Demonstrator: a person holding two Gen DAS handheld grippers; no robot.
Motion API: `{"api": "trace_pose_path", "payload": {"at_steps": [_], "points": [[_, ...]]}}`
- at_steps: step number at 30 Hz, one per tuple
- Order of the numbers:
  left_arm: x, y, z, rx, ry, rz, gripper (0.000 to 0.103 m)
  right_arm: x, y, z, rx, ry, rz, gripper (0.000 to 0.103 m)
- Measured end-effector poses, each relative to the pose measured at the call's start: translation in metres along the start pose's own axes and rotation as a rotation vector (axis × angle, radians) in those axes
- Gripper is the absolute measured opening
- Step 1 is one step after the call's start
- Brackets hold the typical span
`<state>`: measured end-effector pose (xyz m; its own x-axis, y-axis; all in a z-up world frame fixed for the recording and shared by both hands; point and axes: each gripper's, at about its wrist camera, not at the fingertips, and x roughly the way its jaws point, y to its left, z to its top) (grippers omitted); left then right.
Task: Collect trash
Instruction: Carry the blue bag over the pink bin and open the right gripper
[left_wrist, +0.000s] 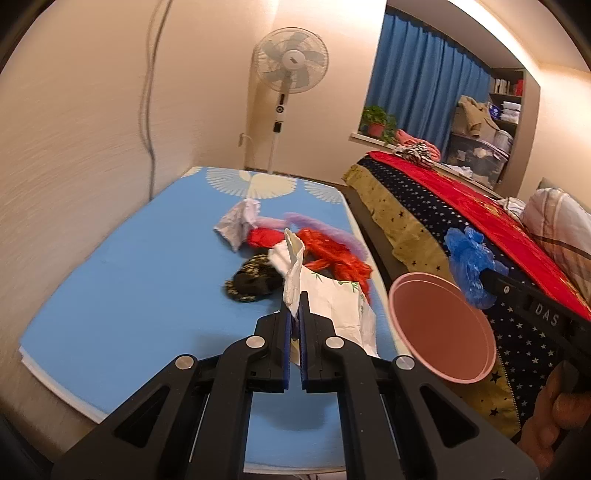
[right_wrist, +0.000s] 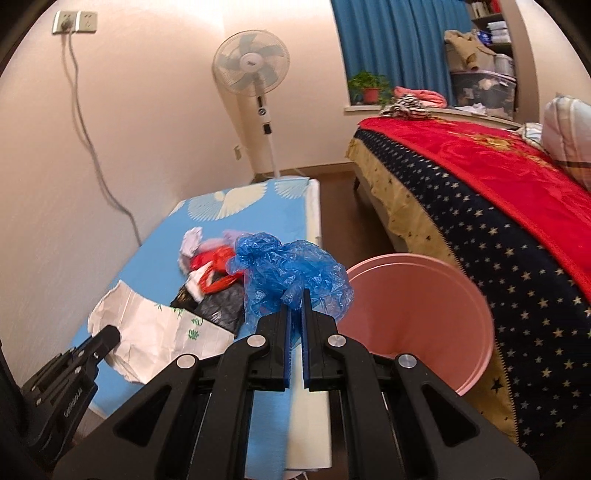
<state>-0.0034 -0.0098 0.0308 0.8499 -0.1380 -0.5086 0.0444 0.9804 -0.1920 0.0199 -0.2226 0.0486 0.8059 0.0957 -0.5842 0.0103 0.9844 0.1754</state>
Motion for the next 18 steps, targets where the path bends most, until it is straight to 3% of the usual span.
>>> {"api": "trace_pose_path", "payload": {"at_steps": [18], "points": [[0.039, -0.049, 0.008, 0.044, 0.021, -0.079, 0.003, 0.014, -0.053, 0.022, 0.043, -0.048, -0.172, 0.004]]}}
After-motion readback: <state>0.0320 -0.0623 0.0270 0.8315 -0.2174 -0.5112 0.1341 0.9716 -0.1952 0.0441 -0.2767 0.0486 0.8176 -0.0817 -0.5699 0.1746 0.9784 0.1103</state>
